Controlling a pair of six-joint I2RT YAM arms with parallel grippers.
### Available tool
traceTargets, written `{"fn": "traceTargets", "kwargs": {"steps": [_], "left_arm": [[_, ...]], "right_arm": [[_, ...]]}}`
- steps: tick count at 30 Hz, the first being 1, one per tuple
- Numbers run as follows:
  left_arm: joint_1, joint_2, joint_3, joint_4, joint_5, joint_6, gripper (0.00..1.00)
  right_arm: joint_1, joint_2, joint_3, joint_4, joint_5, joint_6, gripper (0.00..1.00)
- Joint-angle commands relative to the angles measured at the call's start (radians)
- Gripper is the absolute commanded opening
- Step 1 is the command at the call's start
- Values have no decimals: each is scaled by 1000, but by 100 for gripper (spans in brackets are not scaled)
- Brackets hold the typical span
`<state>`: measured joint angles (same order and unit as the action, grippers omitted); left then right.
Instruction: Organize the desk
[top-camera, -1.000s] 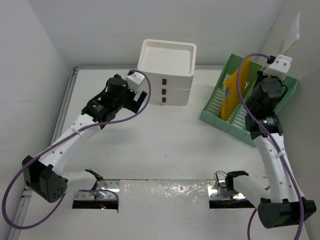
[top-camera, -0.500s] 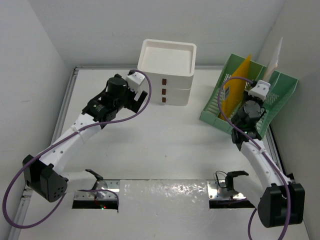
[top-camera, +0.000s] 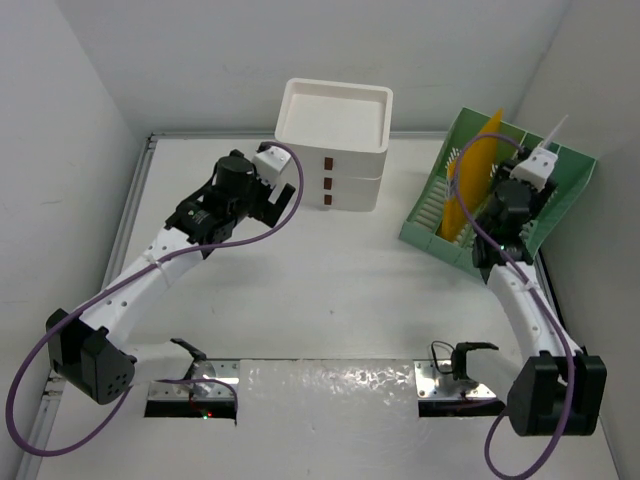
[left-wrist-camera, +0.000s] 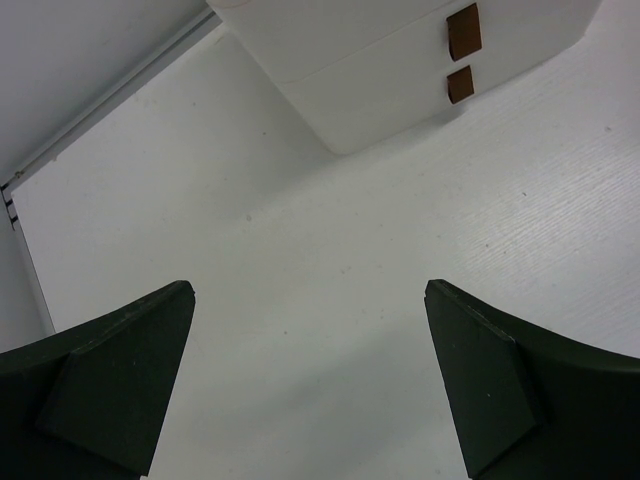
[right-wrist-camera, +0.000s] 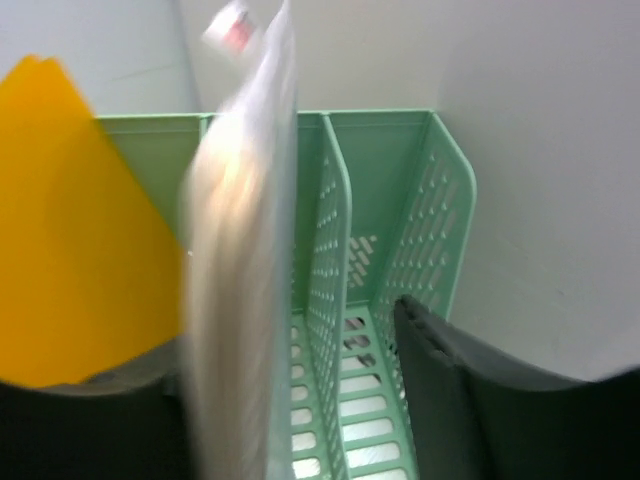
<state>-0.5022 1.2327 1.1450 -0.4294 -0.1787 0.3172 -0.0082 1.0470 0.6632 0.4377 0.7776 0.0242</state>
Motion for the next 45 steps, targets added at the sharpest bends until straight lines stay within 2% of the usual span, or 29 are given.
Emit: {"fn": "traceTargets", "kwargs": {"steps": [1,4,6,10,11,13,17,24,27,32,39,43,45], "left_arm": [[-1,-2,1,49,12,10,100],[-1,-1,-7,53,13,13,100],[-1,1,-8,54,12,14,100],[-1,2,-10,54,13,16,99],[-1,1,-10,52,13,16,99],[-1,1,-10,54,13,19,100],[-1,7,-10,58,19,23,100],[-1,25,-7,64,25,23,99],[-1,28,-7,63,22,25,100],[-1,28,-7,63,19,26,100],[1,27,-13,61,16,37,100],[-1,24,-13,58,21,39,100],[-1,22,-14,52,22,39,100]], "right_arm": [[-65,39,124,-222,-52,127,61],[-78,56,145,-241,-155,129,63],[-78,62,153,-251,-160,138,60],[-79,76,187,-298,-117,171,28],[-79,76,191,-304,-113,172,13],[-79,71,199,-312,-107,166,0],[-79,15,153,-171,-161,94,0],[-79,-87,24,260,-253,-70,0],[-79,-79,16,337,-268,-127,0],[-79,-59,-23,360,-314,-132,0],[-79,-68,-236,499,-256,-83,0],[-79,-48,-292,532,-203,-56,0],[-79,-56,-266,439,-224,-35,35]]}}
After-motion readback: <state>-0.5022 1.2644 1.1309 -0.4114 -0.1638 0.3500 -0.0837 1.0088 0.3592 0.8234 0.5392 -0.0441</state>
